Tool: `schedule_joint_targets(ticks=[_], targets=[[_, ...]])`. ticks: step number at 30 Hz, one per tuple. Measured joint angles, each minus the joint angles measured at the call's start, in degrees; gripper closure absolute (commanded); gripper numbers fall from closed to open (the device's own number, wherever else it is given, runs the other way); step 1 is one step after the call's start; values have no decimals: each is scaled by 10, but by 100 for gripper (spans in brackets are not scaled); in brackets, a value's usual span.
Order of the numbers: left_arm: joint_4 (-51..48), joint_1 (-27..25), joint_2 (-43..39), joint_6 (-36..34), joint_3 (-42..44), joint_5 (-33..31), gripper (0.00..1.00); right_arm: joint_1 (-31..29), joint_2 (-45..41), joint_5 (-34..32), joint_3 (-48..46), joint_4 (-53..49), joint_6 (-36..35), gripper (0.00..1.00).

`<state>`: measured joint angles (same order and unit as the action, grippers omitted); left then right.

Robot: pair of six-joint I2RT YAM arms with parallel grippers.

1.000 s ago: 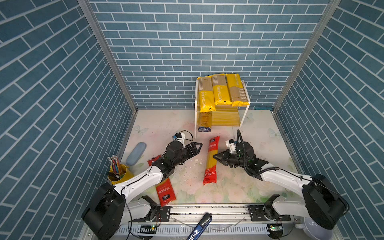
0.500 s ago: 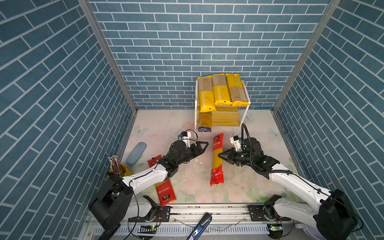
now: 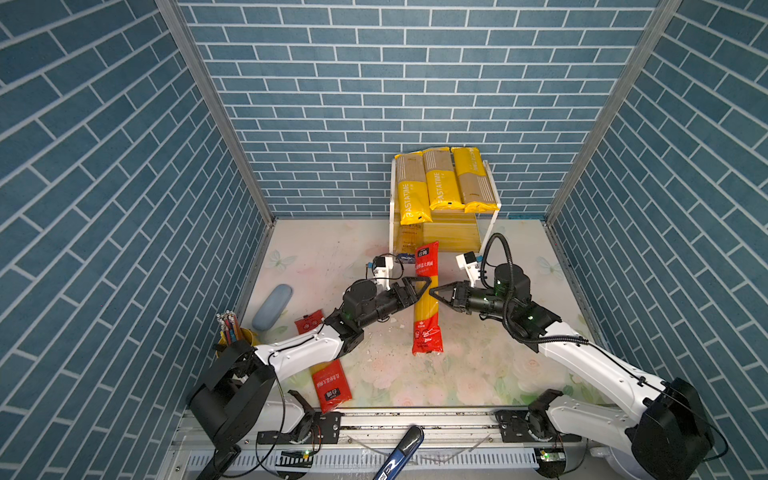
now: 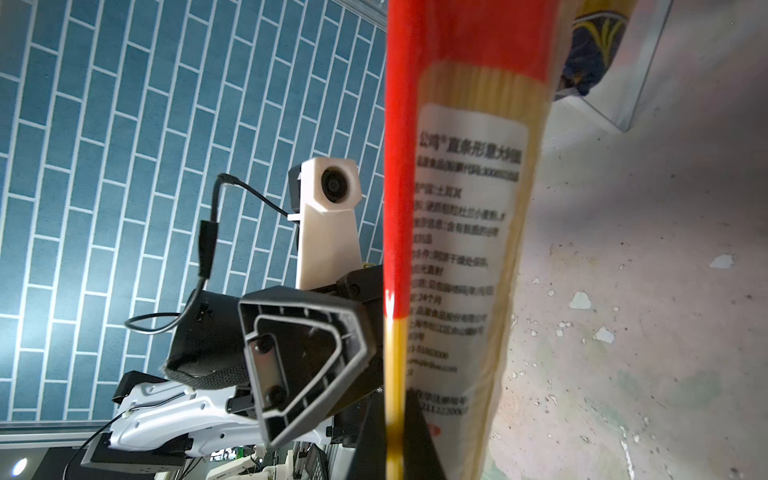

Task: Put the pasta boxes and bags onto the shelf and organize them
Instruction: 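Grasp the red bag's top with the left gripper while right holds its bottom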

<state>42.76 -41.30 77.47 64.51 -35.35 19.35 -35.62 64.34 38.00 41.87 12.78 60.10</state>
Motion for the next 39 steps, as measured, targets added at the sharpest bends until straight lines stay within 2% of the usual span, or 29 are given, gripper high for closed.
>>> schedule_joint_targets(ticks=[3, 8, 20, 21, 25, 28, 34, 39], targets=[[18, -2, 3, 5, 0, 3, 13, 0, 2, 9, 0, 17, 10, 100], [36, -2, 13, 9, -9, 13, 24, 1, 8, 20, -2, 49, 27, 100], [40, 5, 13, 4, -12, 14, 69, 31, 16, 50, -39, 115, 69, 100], [40, 5, 13, 4, -13, 13, 72, 32, 17, 50, -39, 116, 70, 99], [31, 6, 13, 1, -18, 12, 81, 33, 17, 48, -42, 122, 72, 81], [14, 6, 19, -1, -23, 10, 86, 36, 8, 32, -57, 139, 71, 73], [-18, -8, 33, -11, -33, -22, 87, 35, -20, -2, -99, 143, 64, 63], [-24, -10, 45, -7, -36, -63, 88, 34, -36, -24, -120, 103, 26, 55]])
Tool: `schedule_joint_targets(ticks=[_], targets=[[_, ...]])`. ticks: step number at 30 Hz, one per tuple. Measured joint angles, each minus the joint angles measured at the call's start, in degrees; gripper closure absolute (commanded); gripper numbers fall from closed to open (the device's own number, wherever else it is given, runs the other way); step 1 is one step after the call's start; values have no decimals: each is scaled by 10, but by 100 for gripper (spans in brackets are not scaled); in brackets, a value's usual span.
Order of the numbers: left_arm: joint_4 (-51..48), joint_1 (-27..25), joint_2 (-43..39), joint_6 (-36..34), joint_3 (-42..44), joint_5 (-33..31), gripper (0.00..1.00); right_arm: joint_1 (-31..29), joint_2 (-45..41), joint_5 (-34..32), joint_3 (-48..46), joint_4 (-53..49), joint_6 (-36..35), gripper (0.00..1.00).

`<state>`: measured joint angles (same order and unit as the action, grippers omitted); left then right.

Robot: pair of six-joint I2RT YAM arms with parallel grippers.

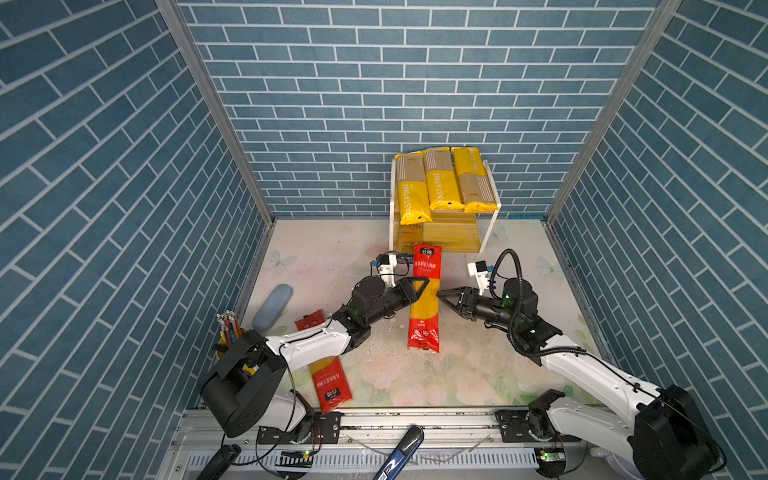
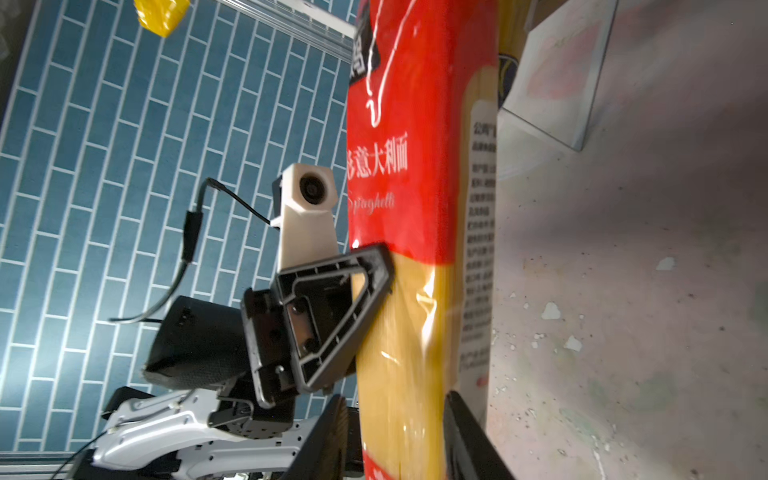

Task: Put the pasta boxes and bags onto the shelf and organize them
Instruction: 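Grasp the red bag's top with the left gripper while right holds its bottom, then carry the upright red bag with both grippers into the shelf's lower tier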

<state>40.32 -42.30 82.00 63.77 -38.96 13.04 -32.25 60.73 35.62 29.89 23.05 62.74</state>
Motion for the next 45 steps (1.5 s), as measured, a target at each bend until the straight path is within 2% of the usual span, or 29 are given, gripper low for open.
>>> schedule_joint_targets(ticks=[6, 13, 19, 27, 38, 41, 45], targets=[[-14, 0, 14, 3, -31, -41, 88, 0, -16, -8, -28, -46, -28, 50], [-16, 0, 43, 12, -71, -53, 88, 0, -55, -2, -30, -81, -47, 41], [-25, 0, 77, 15, -109, -58, 88, -1, -60, 17, -37, -52, -36, 40], [-23, 0, 107, 14, -145, -62, 88, 1, -42, 3, -43, -4, -12, 41], [-29, -3, 110, 13, -146, -72, 88, -1, -43, -54, -25, -137, -78, 40], [-27, -3, 110, 14, -146, -74, 88, -1, -41, -52, -15, -144, -89, 40], [-28, -3, 115, 16, -156, -76, 87, -1, -23, -38, -13, -105, -83, 40]])
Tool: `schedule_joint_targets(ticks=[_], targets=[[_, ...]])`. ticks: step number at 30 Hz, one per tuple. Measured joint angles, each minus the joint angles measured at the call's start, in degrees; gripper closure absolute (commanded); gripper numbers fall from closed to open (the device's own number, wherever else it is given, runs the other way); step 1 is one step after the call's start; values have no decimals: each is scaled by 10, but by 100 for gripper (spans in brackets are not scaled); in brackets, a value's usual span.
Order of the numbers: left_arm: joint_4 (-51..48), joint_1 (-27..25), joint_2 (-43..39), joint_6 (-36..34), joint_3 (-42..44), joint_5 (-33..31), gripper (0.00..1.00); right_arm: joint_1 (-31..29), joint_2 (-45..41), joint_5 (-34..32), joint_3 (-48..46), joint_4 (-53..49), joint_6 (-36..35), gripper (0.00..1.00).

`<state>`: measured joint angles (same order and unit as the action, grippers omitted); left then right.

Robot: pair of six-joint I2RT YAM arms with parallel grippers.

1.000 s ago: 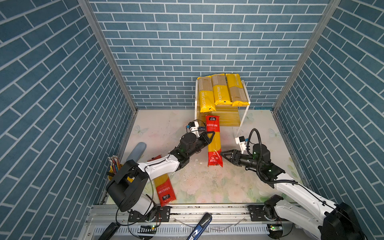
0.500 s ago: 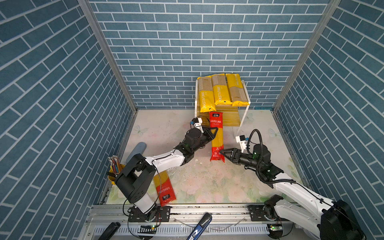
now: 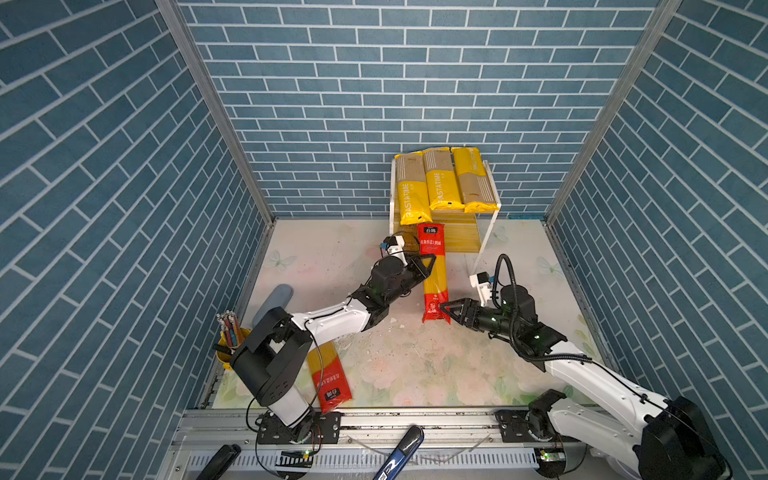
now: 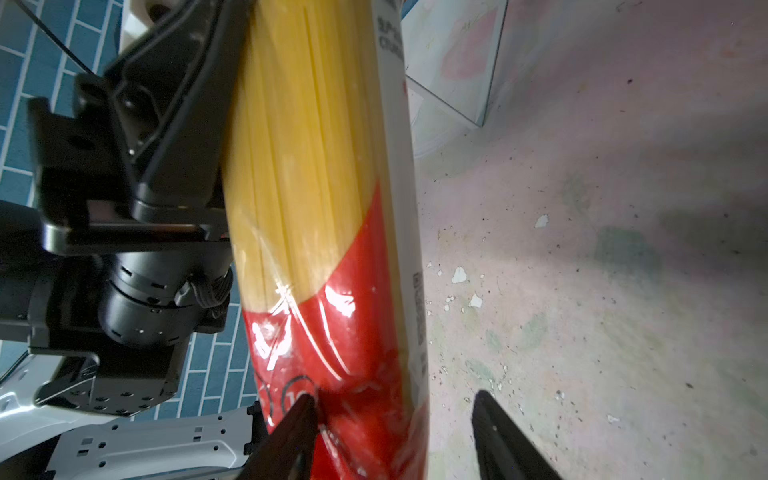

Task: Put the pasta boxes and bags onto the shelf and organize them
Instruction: 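Carry the upright red bag with both grippers into the shelf's lower tier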

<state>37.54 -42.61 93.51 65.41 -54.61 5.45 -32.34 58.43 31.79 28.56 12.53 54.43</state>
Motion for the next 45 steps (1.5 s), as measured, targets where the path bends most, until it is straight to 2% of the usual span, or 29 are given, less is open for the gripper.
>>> schedule_joint_targets(ticks=[5, 9, 14, 17, 22, 33, 38, 45], targets=[[4, 0, 11, 2, -14, -3, 86, 0, 30, 18, 0, 82, 31, 41], [9, 2, 11, 2, -14, -14, 85, 2, 60, 32, 4, 126, 59, 46], [13, 6, 11, 4, -14, -23, 82, 2, 72, 34, 9, 146, 83, 64], [13, 7, 11, 3, -14, -24, 74, 2, 72, 37, 10, 153, 88, 75], [14, 7, 11, 10, -13, -24, 59, 1, 65, 42, 11, 155, 96, 86], [21, 25, 11, 8, -14, -12, 55, 14, 87, 62, 71, 116, 97, 97], [17, 42, 11, 7, -26, 5, 50, 45, 137, 89, 129, 108, 96, 100], [-5, 53, 8, -3, -36, 28, 47, 101, 226, 115, 171, 152, 105, 100]])
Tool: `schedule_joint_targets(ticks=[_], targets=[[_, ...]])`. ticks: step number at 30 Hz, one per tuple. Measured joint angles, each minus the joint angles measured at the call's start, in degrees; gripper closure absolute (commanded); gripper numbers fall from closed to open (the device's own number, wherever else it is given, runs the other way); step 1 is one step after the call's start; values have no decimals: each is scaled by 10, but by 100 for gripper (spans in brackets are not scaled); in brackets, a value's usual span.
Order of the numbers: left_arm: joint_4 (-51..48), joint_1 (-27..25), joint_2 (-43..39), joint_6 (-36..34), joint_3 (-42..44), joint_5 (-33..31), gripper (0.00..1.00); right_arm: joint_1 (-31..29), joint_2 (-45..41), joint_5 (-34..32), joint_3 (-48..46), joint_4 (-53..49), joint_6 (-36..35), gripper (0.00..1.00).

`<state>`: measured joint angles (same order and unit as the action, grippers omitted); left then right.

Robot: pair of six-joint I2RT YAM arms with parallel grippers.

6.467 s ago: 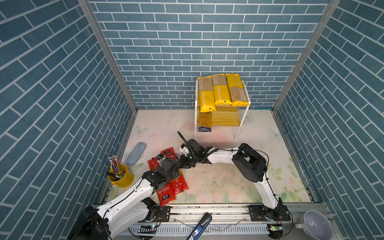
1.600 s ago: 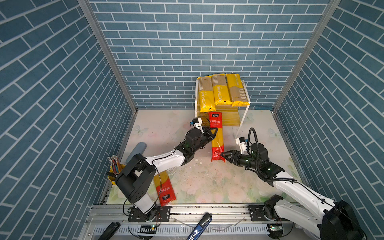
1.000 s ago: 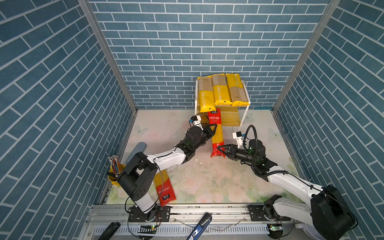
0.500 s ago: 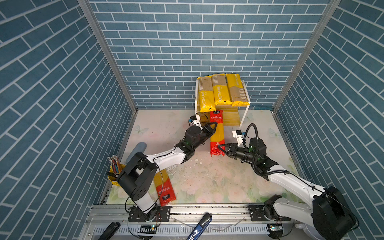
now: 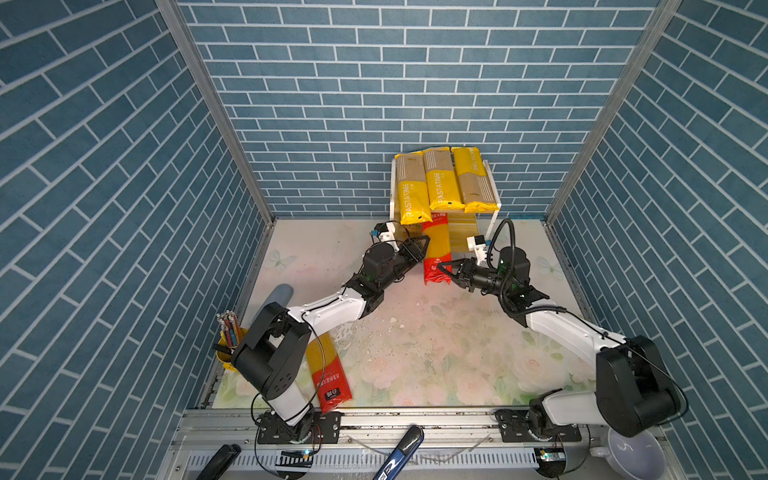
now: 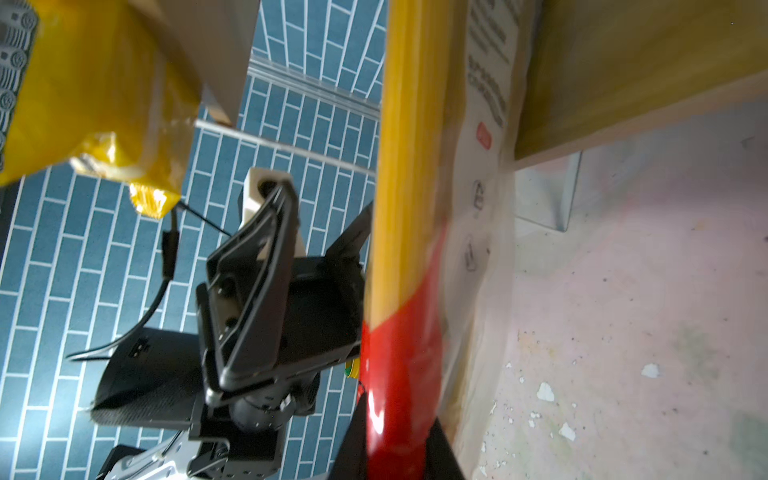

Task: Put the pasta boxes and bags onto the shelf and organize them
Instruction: 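Carry the upright red bag with both grippers into the shelf's lower tier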

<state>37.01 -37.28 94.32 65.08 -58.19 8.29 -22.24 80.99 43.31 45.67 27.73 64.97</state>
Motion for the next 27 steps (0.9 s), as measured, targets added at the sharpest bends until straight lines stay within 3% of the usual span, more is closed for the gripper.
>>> schedule_joint_targets(ticks=[6, 13, 27], targets=[[-26, 5, -48, -16, 30, 4, 47, 39, 89, 14, 19, 49, 29, 100], [-74, 5, -106, -45, 48, 3, 47, 44, 144, 19, 63, 87, 55, 100], [-160, -20, -132, -98, 49, -14, 46, 43, 226, 9, 179, 43, 56, 100]])
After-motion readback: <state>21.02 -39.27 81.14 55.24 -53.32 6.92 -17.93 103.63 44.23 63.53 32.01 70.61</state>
